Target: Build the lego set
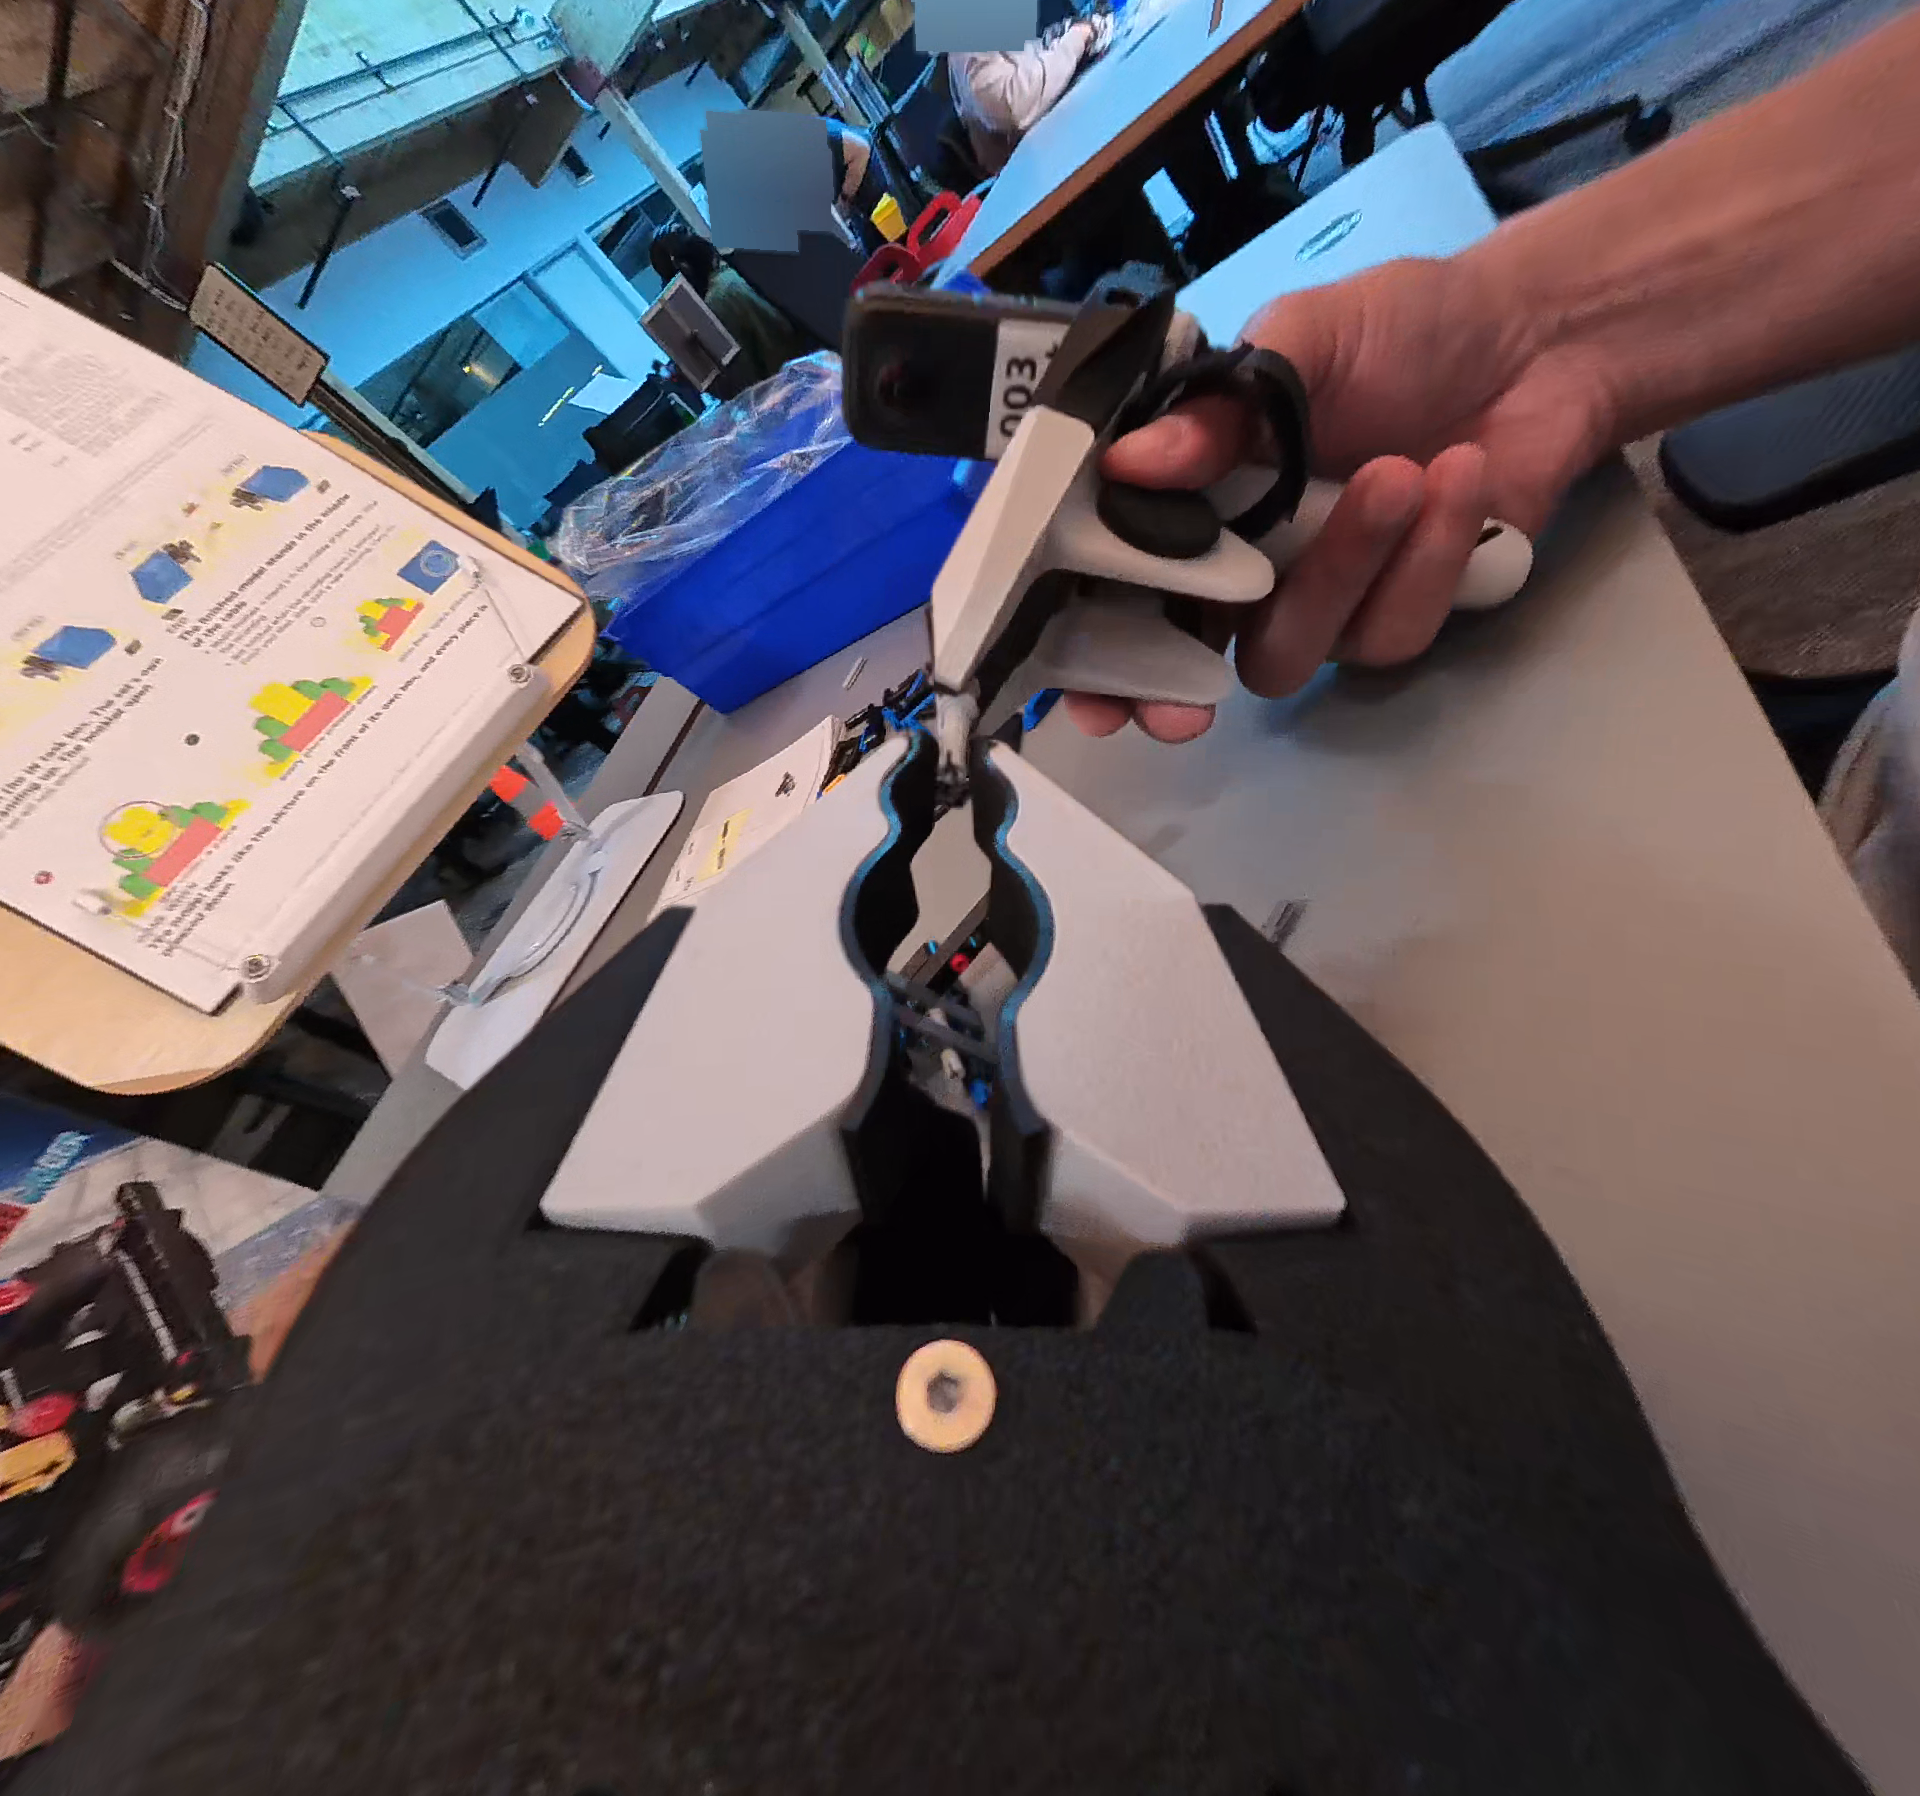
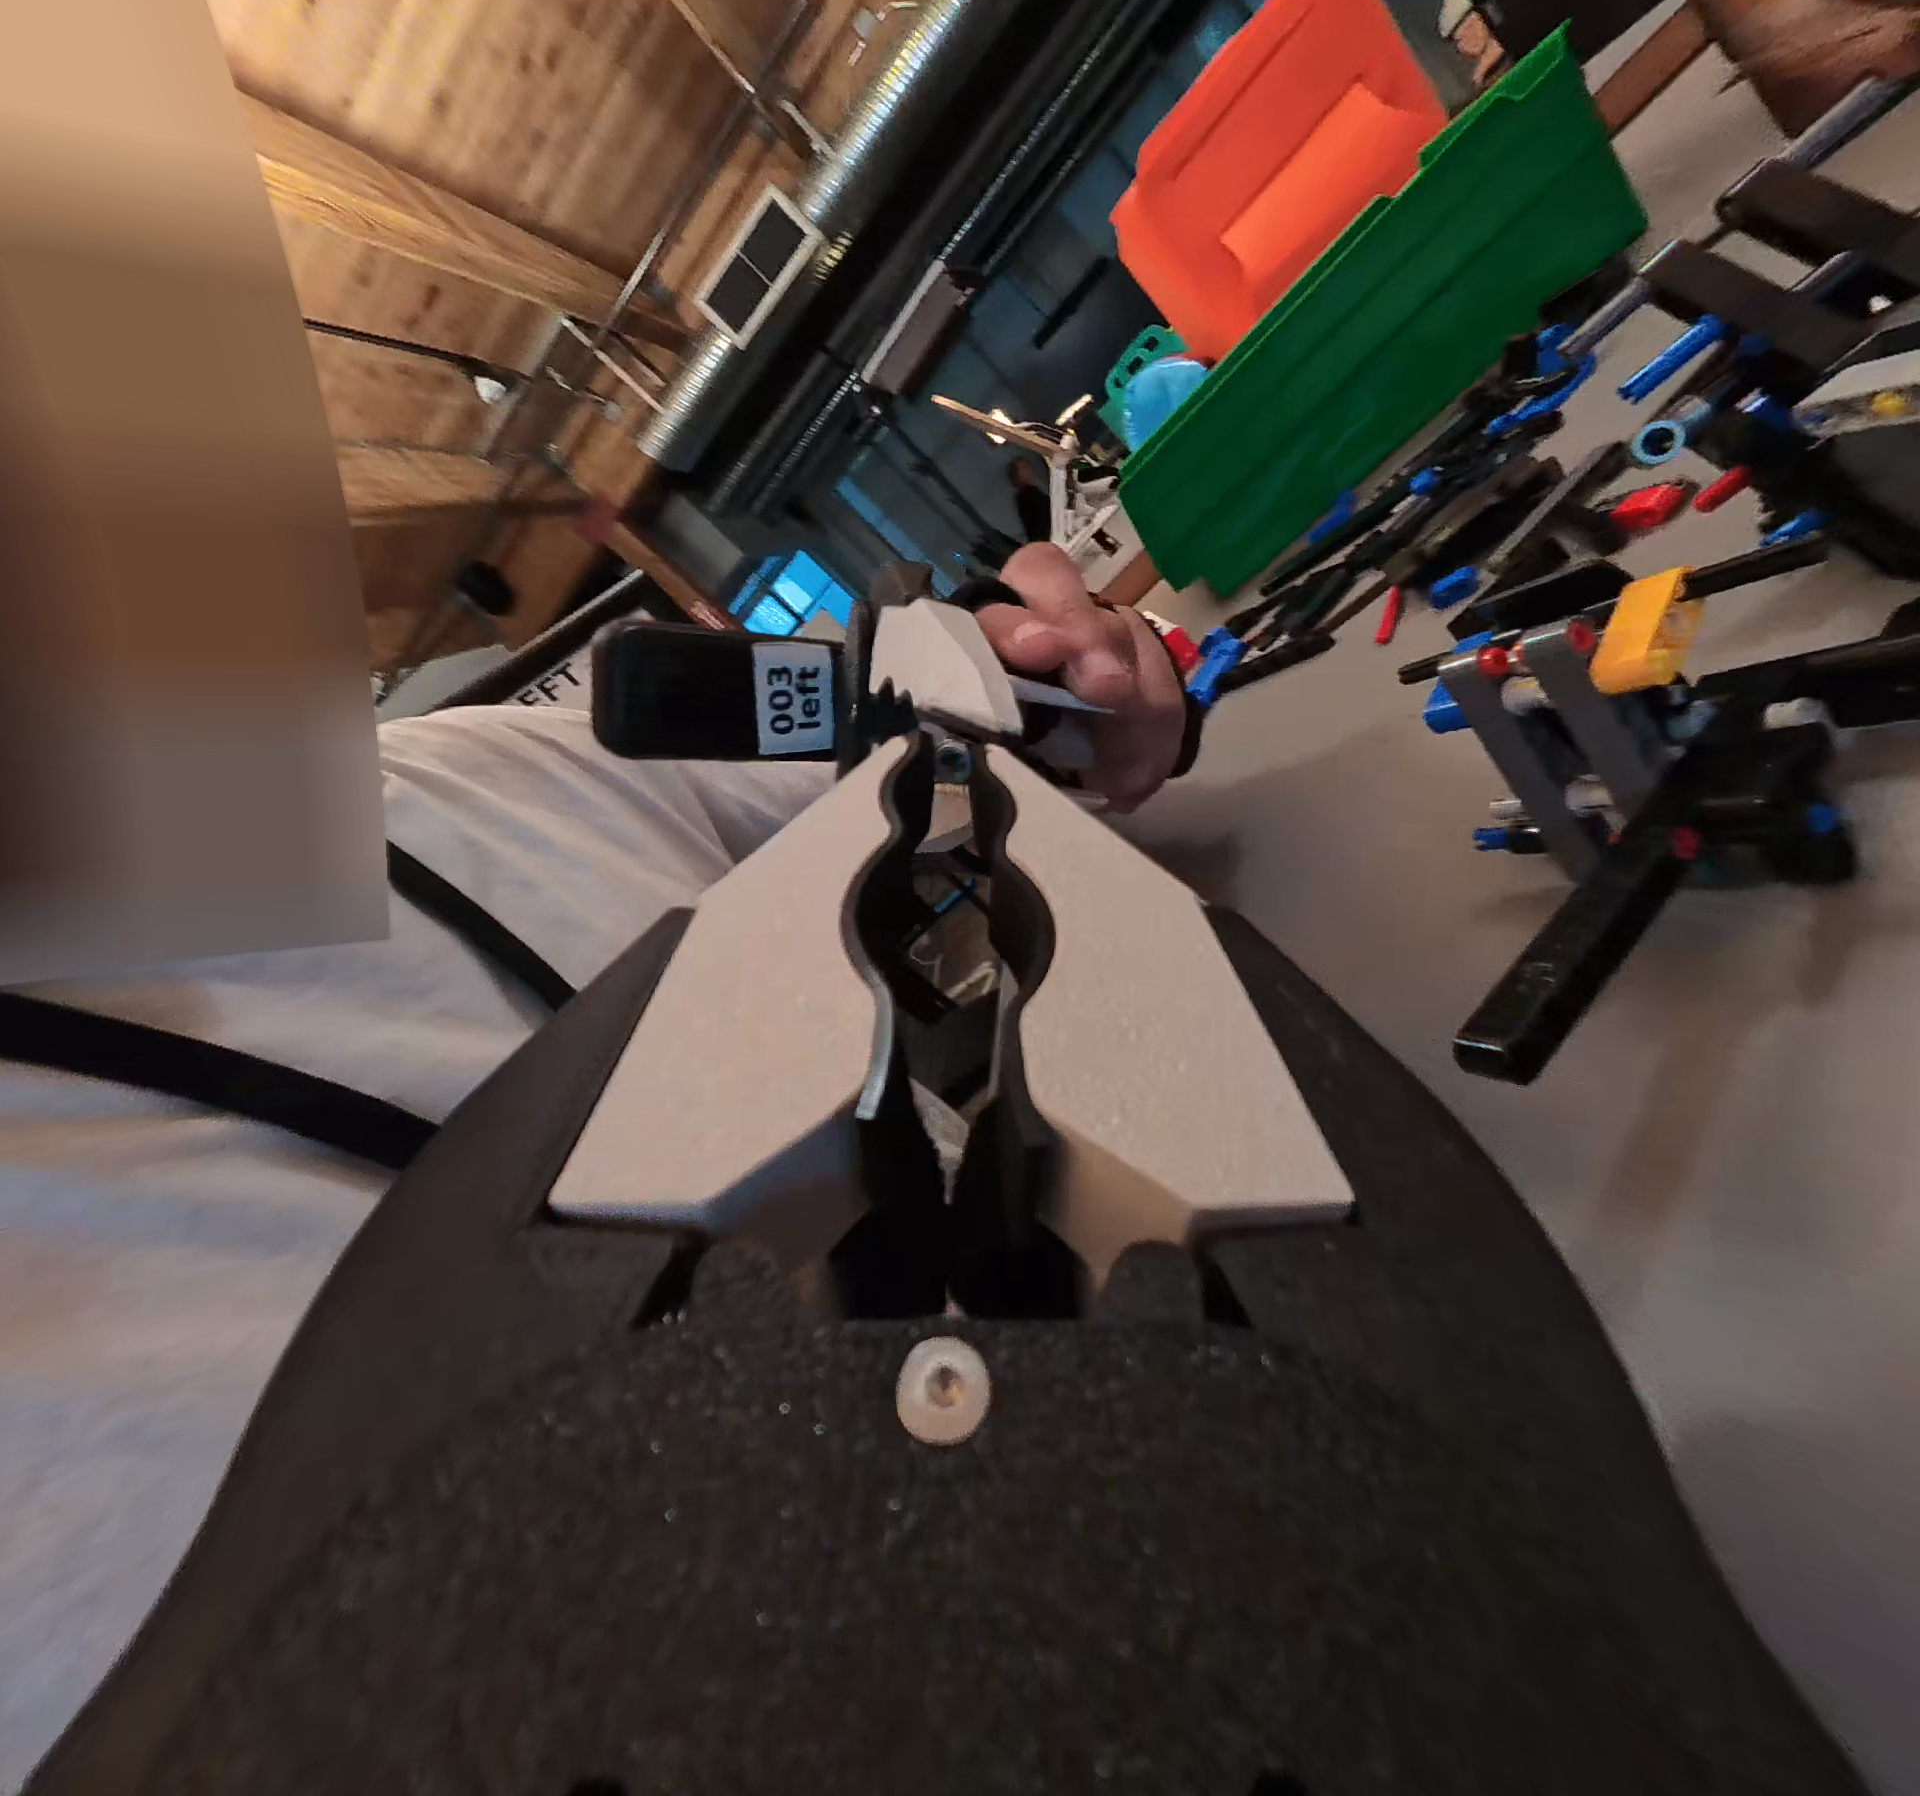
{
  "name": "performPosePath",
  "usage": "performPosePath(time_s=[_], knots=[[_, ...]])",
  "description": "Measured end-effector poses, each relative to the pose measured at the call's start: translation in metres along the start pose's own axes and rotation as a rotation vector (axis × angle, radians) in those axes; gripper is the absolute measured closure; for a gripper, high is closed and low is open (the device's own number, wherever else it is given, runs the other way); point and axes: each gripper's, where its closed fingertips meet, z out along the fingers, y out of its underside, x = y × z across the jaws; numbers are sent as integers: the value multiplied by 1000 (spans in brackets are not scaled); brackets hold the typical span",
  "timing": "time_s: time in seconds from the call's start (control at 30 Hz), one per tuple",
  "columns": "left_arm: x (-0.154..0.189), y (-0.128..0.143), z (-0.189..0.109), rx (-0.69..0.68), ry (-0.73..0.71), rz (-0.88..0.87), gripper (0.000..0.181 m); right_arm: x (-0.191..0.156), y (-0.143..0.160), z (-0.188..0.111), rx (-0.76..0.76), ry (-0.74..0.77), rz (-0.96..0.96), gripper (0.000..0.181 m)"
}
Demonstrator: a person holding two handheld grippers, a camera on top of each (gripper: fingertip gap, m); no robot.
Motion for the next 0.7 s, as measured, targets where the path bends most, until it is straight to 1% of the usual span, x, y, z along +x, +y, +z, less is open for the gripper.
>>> performPosePath(time_s=[0.13, 0.23, 0.33, 0.37, 0.47, 0.7], knots=[[-4, -8, -4, 60, 11, -69, 177, -1, -5, 0, 35, -32, 34, 176], [-4, -9, -4, 64, 32, -95, 169, -2, -8, -2, 54, -52, 50, 176], [-2, -10, -5, 74, 44, -110, 166, -3, -5, 2, 34, -56, 43, 176], [-2, -12, -5, 82, 39, -114, 167, -3, -4, 4, 30, -52, 43, 176], [-2, -15, -6, 89, 39, -117, 176, -5, -2, 8, 25, -73, 51, 176], [-4, -16, -7, 73, 57, -143, 177, -9, -1, 6, 16, -108, 72, 173]])
